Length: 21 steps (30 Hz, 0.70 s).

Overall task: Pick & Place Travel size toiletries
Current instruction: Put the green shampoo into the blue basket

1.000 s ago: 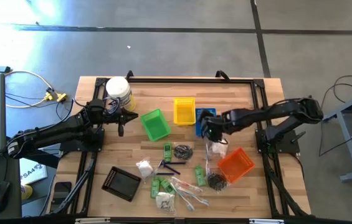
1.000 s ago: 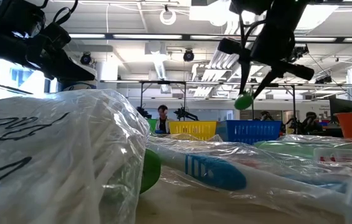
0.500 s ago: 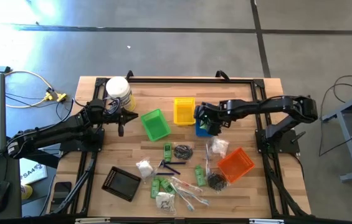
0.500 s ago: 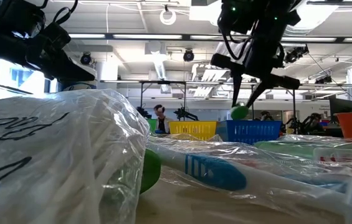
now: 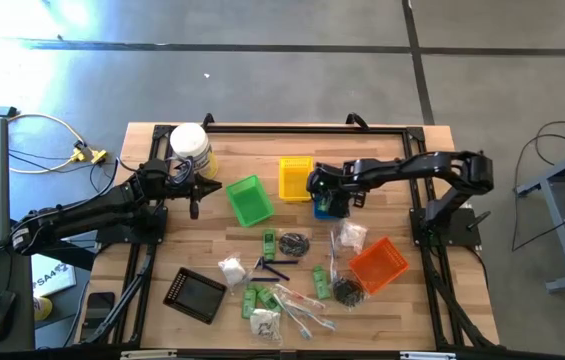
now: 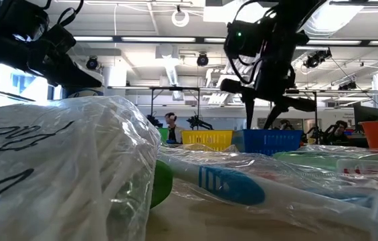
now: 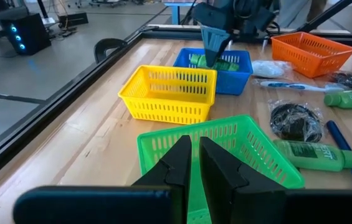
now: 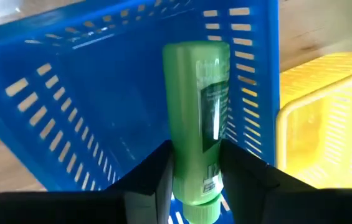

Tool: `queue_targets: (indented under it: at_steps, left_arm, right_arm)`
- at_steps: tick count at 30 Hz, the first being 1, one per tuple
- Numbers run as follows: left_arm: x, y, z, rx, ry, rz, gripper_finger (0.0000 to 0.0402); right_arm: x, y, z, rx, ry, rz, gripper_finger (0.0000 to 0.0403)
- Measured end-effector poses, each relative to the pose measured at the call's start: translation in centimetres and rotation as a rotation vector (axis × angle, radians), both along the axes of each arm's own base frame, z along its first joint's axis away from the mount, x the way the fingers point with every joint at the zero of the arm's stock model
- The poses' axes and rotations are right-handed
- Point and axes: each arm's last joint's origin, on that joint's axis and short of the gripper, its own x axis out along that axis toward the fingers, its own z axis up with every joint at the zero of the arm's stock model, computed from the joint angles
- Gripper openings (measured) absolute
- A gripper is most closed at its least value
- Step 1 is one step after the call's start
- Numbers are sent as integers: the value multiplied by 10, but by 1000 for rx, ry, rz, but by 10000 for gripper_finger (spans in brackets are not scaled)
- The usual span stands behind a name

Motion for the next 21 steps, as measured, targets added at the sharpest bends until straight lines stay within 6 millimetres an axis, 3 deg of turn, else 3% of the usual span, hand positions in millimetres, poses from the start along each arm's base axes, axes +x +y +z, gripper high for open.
queue_targets:
  at_steps: [8,13,21]
  left_arm:
    - [0,0,0,6,3,-2,30]
    - [0,0,-1,24,13,-6,30]
    - [0,0,-1,24,13,-7,30]
  right_arm:
    - [5,-2,-19,30,46,-14,110]
    - [7,-3,-20,42,28,-59,111]
    - [4,-2,-18,49,41,-99,163]
